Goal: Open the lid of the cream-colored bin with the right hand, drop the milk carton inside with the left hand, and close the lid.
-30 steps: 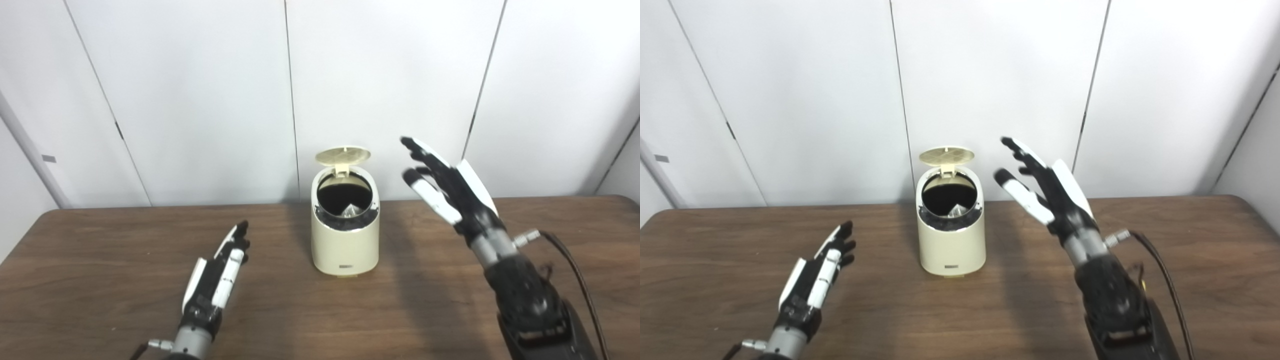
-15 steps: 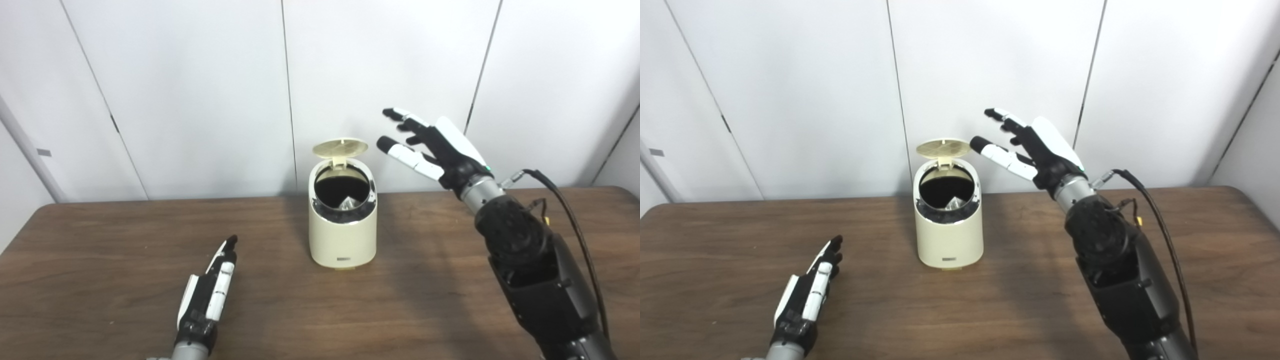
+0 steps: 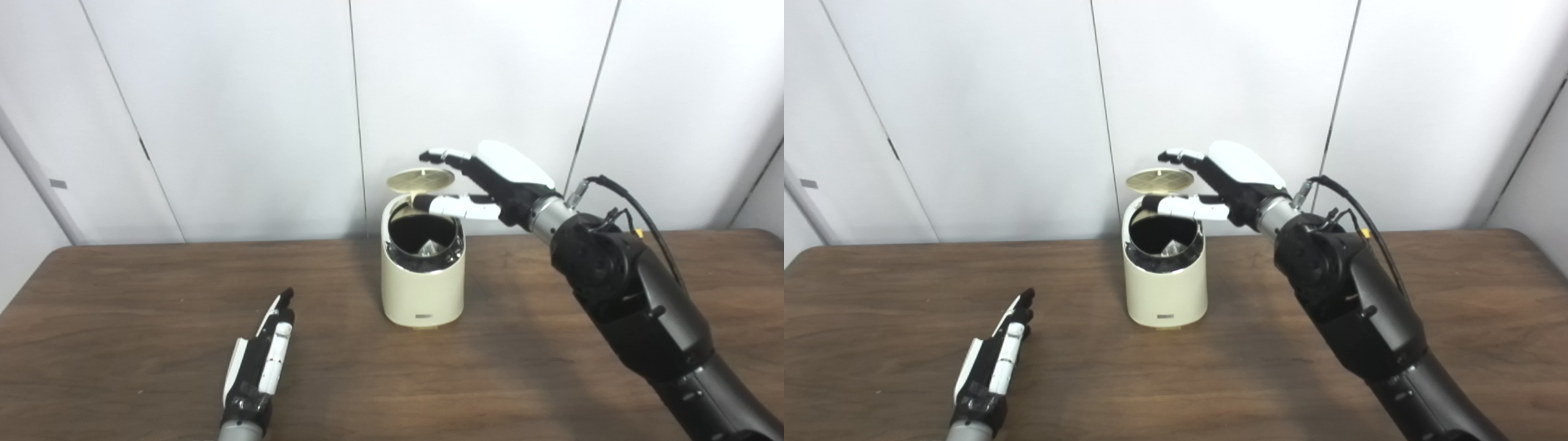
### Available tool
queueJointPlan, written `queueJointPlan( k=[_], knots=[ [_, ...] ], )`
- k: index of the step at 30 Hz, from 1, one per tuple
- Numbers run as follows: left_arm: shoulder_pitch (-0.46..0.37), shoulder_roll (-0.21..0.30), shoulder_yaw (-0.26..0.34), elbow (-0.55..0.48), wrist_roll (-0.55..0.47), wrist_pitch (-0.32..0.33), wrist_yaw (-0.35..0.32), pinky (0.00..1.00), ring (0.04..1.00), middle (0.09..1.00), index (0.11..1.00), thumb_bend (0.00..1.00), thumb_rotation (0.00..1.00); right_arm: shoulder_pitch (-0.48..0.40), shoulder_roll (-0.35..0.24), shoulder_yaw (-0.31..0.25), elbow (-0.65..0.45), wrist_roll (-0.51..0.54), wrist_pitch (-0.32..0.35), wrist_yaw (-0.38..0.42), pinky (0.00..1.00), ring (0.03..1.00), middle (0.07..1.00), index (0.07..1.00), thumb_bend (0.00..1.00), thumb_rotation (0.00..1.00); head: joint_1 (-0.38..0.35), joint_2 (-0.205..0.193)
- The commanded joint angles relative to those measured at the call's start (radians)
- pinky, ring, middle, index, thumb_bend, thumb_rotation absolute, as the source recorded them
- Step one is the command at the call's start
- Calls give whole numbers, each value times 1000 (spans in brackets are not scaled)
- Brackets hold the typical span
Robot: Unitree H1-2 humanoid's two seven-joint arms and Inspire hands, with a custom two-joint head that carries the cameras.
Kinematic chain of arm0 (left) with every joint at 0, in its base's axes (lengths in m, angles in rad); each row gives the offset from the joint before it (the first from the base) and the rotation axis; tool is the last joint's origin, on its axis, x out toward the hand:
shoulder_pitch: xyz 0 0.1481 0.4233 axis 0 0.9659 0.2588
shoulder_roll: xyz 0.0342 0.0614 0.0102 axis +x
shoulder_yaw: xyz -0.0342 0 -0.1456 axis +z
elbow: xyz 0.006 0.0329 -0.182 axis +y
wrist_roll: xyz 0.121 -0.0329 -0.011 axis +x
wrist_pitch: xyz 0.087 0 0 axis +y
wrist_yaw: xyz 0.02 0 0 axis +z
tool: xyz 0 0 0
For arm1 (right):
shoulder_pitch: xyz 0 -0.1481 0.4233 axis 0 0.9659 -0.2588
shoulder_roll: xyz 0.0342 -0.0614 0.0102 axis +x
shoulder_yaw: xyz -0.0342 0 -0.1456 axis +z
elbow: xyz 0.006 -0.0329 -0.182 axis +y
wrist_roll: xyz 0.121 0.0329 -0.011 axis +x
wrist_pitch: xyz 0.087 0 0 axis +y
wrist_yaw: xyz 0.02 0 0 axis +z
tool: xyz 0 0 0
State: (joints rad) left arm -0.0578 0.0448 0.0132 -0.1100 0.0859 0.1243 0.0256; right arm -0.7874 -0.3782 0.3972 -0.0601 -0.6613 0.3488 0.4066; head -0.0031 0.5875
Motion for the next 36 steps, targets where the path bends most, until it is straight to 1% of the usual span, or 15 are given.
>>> queueJointPlan(
  k=[1,3,5,7,9,11,14,18,20,23,26,29,32,36],
  knots=[
    [-2,3,-4,-21,5,-10,-2,995,987,1000,992,560,1000,-60,-17,-6,-32,-32,-10,10,862,927,881,863,658,1000,2,1],
    [-2,2,-5,-23,6,-4,-1,999,987,1000,992,575,1000,-60,-24,5,-50,-60,-11,38,893,947,886,863,653,1000,2,3],
    [-2,1,-6,-23,7,-2,1,1000,987,1000,993,586,996,-56,-34,11,-75,-85,-11,67,901,959,878,854,626,979,5,3],
    [-1,-1,-6,-28,8,4,3,1000,992,1000,992,580,1000,-50,-45,13,-109,-109,-3,100,912,965,873,843,630,966,5,3],
    [-1,-4,-4,-34,4,14,3,1000,992,1000,991,563,1000,-44,-58,16,-140,-136,-1,133,921,970,873,833,640,973,5,3],
    [-3,-3,-5,-33,6,19,3,1000,991,999,992,572,999,-41,-69,17,-167,-163,-2,166,930,972,871,827,646,988,6,3],
    [-6,-3,-6,-33,9,17,5,1000,983,997,987,579,994,-37,-79,18,-191,-199,-17,196,921,968,862,822,663,999,6,4],
    [-6,-6,-7,-41,12,23,8,1000,982,997,988,567,998,-33,-90,23,-218,-242,-38,234,922,963,853,821,652,1000,5,7],
    [-7,-7,-6,-42,9,22,7,1000,983,997,991,565,1000,-29,-89,25,-230,-263,-48,250,922,957,842,818,650,1000,5,9],
    [-10,-9,-3,-41,2,21,6,1000,988,1000,993,566,995,-24,-80,30,-250,-295,-55,297,939,960,846,823,650,995,10,13],
    [-12,-7,-5,-40,8,22,6,1000,987,999,989,577,1000,-20,-68,33,-248,-301,-72,321,922,951,836,818,637,932,14,15],
    [-14,-7,-4,-36,8,20,7,1000,987,997,989,581,1000,-18,-53,37,-231,-303,-91,332,906,950,833,812,641,918,13,15],
    [-16,-8,-2,-31,7,19,8,1000,987,998,995,579,1000,-9,-38,43,-218,-301,-112,333,892,947,830,808,653,924,16,16],
    [-15,-14,0,-27,-6,15,6,996,982,995,1000,585,979,7,-17,56,-207,-303,-124,342,910,960,840,814,651,946,16,18]
  ],
)
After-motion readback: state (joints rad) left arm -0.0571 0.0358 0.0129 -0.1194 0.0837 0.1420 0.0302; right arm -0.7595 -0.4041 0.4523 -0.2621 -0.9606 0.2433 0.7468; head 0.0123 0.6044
